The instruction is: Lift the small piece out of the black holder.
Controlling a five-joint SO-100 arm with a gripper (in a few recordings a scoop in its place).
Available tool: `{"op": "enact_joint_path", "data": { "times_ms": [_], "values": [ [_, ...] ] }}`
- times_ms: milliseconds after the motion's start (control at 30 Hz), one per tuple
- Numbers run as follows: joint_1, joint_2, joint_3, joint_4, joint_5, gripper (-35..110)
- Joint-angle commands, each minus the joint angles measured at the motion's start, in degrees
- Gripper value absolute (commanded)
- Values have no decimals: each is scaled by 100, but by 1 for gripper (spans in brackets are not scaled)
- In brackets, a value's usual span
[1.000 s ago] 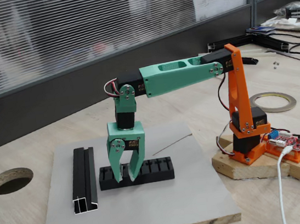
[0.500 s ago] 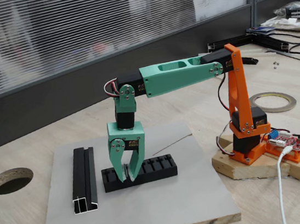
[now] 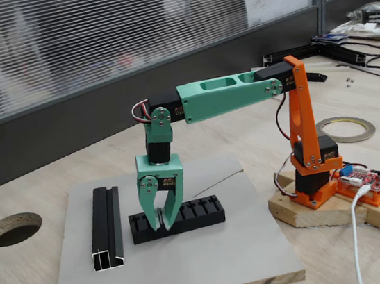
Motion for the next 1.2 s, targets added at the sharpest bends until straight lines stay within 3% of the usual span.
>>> {"op": "enact_joint_path", "data": {
  "times_ms": [0, 300, 1167],
  "values": [
    [18, 132, -79, 9, 62, 12],
    [18, 141, -9, -729, 53, 4],
    [18, 1134, -70, -686, 53, 4]
  ]
}}
